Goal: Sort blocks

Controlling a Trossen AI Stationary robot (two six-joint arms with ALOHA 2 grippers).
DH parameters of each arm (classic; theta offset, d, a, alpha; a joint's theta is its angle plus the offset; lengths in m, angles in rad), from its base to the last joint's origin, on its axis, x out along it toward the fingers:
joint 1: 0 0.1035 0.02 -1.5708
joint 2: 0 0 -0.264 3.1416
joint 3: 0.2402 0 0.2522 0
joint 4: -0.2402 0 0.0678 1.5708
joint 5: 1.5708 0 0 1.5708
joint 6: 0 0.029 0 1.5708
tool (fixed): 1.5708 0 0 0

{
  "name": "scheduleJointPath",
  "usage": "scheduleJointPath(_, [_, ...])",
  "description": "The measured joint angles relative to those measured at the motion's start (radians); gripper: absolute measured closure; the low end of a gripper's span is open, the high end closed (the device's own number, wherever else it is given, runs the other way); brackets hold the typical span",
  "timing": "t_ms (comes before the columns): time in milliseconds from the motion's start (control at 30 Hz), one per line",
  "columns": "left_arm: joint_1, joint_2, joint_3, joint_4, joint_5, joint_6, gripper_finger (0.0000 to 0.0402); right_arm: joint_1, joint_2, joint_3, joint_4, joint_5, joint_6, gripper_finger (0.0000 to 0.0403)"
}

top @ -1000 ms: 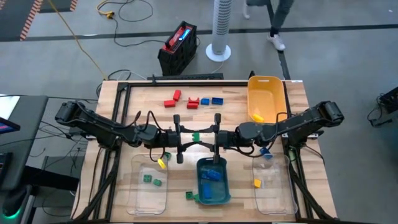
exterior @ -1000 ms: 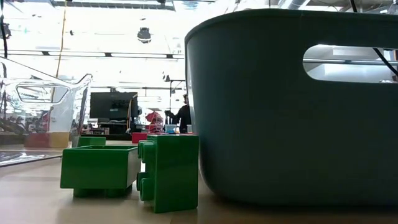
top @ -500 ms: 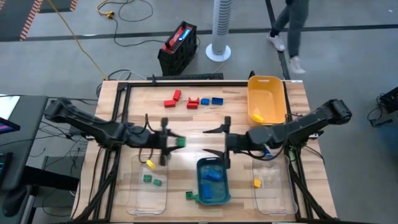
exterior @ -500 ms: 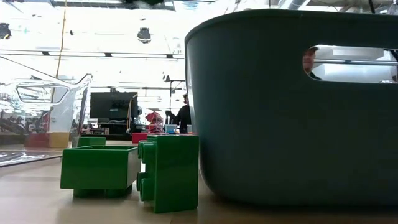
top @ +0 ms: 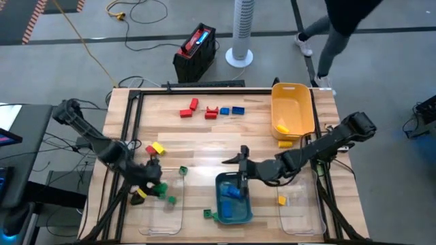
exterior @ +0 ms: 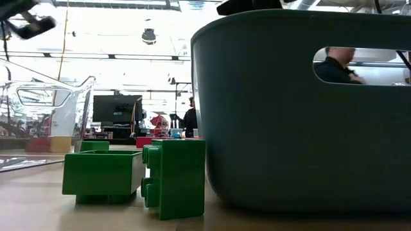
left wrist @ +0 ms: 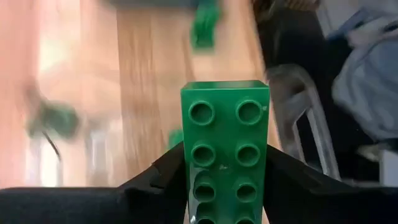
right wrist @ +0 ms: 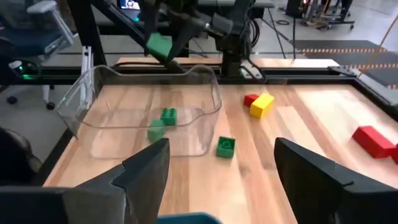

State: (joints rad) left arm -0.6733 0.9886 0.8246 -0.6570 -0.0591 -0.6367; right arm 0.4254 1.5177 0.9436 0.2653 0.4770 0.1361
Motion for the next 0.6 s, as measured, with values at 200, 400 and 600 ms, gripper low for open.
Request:
scheduleJointPath(200, [-0.049, 0.181, 0.0, -0.059, 0.045, -0.141, 0.0252, 0.037, -0.029, 0.0, 0.007, 0.107, -0.02, 0.0104])
scheduleJointPath(400, [-0.049, 0.357, 0.024, -0.125, 0.125, -0.135, 0.025, 0.046, -0.065, 0.001, 0.015, 0.116, -0.037, 0.0104])
scheduleJointPath(600, [-0.04, 0.485, 0.084, -0.237, 0.113, -0.102, 0.0249, 0.046, -0.068, 0.002, 0.012, 0.116, -0.039, 0.0104])
